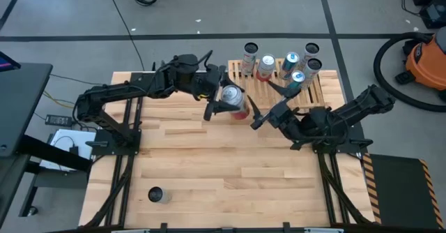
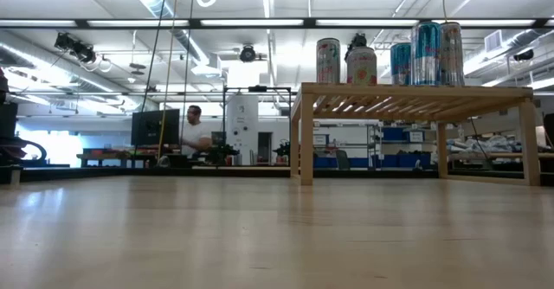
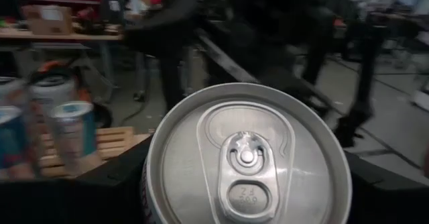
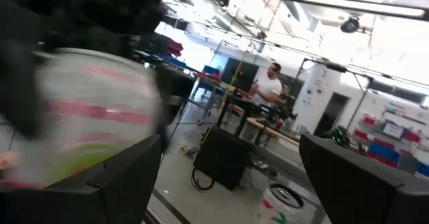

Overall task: Place canned beverage on shelf
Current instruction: Put the pink-white soda can on the shelf aligned with the other pink-white soda can

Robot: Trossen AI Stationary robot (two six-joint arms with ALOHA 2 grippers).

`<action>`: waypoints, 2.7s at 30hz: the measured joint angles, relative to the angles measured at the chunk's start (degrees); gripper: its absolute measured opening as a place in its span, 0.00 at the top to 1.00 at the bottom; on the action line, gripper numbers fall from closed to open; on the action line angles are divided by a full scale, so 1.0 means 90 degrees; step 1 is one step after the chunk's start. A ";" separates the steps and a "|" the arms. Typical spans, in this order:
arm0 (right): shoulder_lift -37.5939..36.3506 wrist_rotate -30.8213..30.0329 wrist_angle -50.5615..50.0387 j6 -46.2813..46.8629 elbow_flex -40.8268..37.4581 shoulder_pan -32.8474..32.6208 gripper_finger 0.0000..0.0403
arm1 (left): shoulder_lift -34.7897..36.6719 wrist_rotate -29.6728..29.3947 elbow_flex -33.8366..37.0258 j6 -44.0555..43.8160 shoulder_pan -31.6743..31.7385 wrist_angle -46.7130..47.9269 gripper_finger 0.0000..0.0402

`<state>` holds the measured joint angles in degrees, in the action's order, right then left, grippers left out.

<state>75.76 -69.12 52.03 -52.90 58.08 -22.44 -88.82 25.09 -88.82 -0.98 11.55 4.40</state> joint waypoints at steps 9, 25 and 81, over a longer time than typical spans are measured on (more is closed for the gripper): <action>-0.0489 -0.0103 -0.0070 -0.0127 0.0000 -0.0188 0.10 | 0.0000 0.0340 0.0000 0.0297 0.0061 0.0428 0.27; -0.1301 0.0367 -0.1014 0.0135 -0.0002 -0.1127 0.10 | 0.0000 0.0655 0.0000 0.1709 0.0082 0.1741 0.25; 0.0348 0.6380 -0.4549 0.5361 -0.0015 0.0974 0.10 | -0.0002 0.0646 -0.0010 0.2702 -0.0981 0.2842 0.25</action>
<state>78.89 -11.70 11.09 -4.65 57.95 -13.67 -88.84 30.90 -88.90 23.34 2.73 29.98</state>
